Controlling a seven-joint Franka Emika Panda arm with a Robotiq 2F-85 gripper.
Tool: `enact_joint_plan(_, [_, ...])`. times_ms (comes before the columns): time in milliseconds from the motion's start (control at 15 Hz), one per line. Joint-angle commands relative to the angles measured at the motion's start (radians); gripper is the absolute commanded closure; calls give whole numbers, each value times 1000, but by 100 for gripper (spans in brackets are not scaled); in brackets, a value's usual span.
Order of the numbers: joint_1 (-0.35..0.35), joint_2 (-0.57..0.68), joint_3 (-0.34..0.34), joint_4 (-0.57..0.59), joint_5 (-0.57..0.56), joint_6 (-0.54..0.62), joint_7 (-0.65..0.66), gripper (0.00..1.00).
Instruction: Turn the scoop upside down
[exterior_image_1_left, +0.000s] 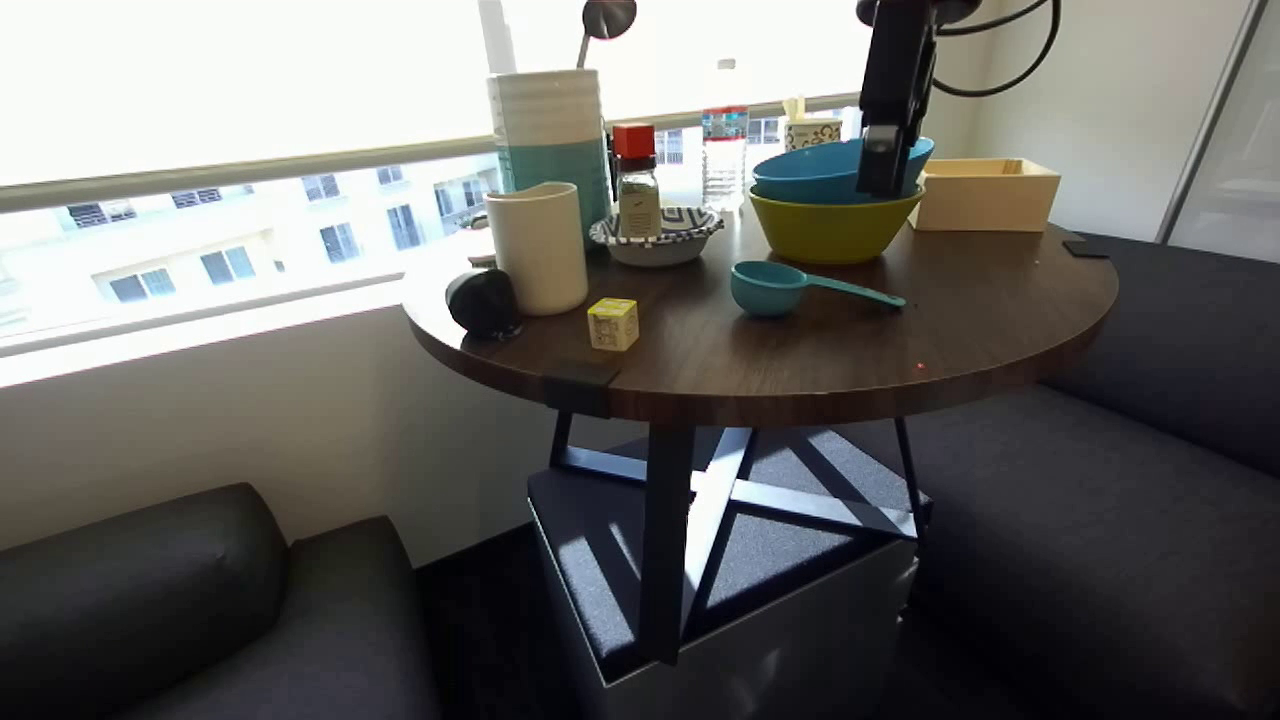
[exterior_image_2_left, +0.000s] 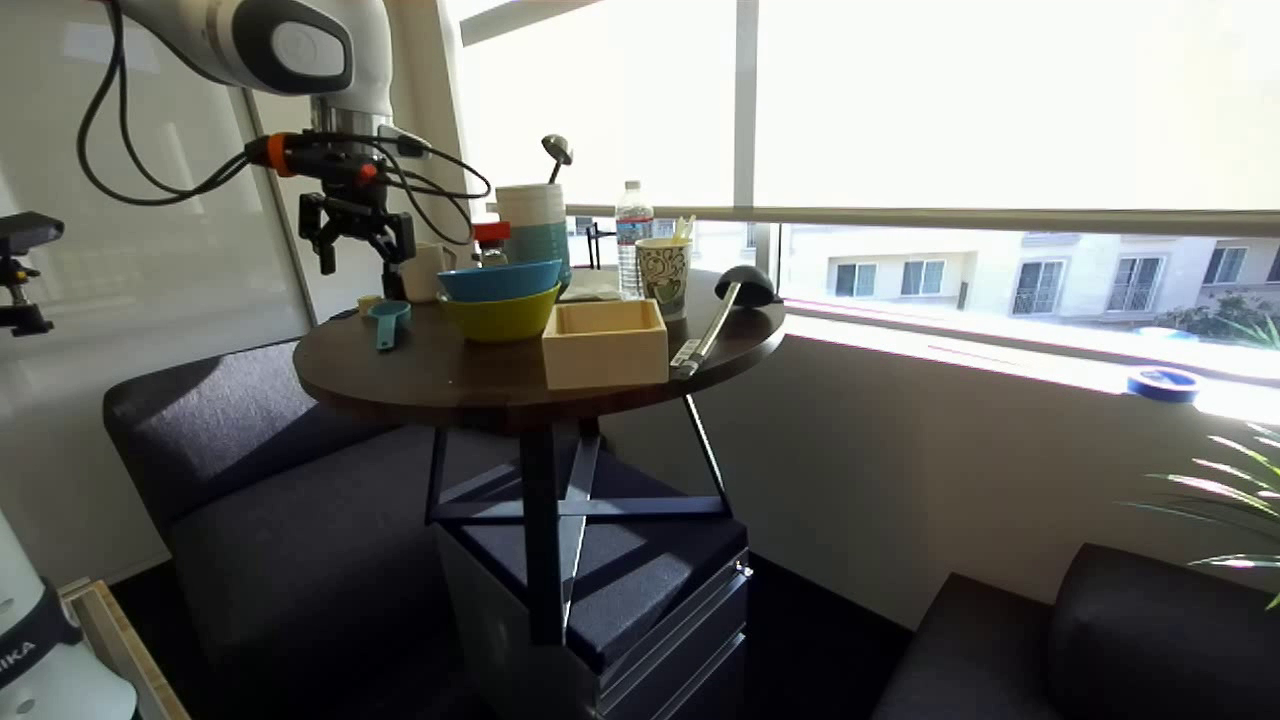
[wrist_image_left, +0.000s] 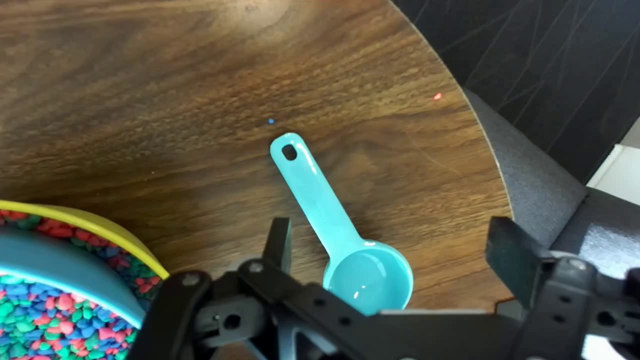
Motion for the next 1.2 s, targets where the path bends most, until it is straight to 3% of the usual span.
enact_joint_plan(0, [17, -28, -4, -98, 28, 152, -50, 0])
enact_joint_plan(333, [35, -6, -17, -141, 48, 230, -109, 0])
enact_joint_plan(1133, [52, 58, -37, -130, 162, 216, -249, 0])
